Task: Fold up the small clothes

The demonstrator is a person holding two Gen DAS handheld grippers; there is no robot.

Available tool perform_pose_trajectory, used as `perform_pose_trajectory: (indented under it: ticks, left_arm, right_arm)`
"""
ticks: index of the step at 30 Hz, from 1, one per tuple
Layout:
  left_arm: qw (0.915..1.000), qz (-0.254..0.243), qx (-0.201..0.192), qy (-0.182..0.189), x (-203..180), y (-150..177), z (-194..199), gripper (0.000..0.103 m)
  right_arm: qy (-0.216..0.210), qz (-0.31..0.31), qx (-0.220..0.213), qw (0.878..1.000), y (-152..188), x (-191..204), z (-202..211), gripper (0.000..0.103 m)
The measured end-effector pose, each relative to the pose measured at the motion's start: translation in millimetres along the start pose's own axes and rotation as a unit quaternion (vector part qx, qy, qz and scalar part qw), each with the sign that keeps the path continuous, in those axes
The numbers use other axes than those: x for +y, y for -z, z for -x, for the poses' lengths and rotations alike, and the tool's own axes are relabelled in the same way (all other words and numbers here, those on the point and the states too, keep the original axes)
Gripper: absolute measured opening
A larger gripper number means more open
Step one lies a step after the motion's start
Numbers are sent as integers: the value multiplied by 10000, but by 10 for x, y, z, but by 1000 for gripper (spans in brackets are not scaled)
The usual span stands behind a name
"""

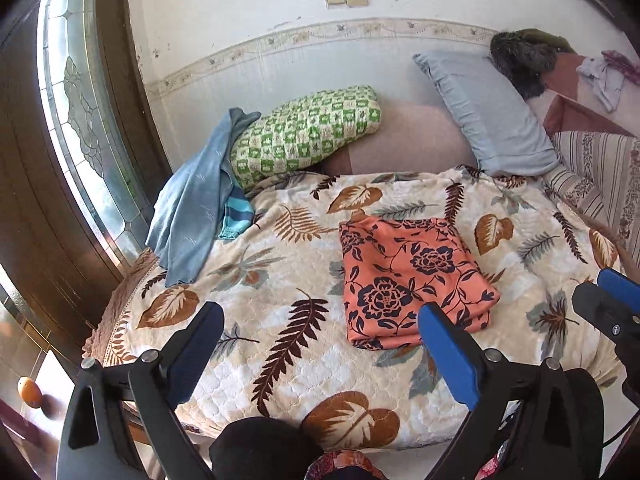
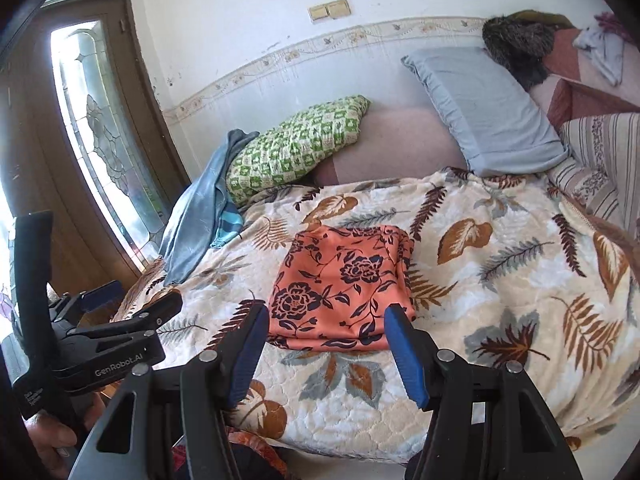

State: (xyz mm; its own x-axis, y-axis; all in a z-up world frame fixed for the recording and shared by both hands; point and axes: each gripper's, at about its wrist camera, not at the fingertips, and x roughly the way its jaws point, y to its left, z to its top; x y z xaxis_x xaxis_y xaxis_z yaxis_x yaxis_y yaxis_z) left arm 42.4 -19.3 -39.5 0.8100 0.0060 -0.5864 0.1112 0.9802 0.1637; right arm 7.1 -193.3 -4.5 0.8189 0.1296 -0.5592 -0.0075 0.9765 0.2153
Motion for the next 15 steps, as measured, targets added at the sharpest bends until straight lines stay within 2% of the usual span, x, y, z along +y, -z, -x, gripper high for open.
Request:
perform_pose_trajectory:
  ticks: [9,15]
  left_arm:
    - [9991,227,-363,-42,113,-107,450,99]
    - [9986,251,-452,-101,122,-117,502,99]
  right_arm:
    - [8,154,-480,9987,-121,253,430,66]
    - [142,14,-426,9990,-74,224,391,66]
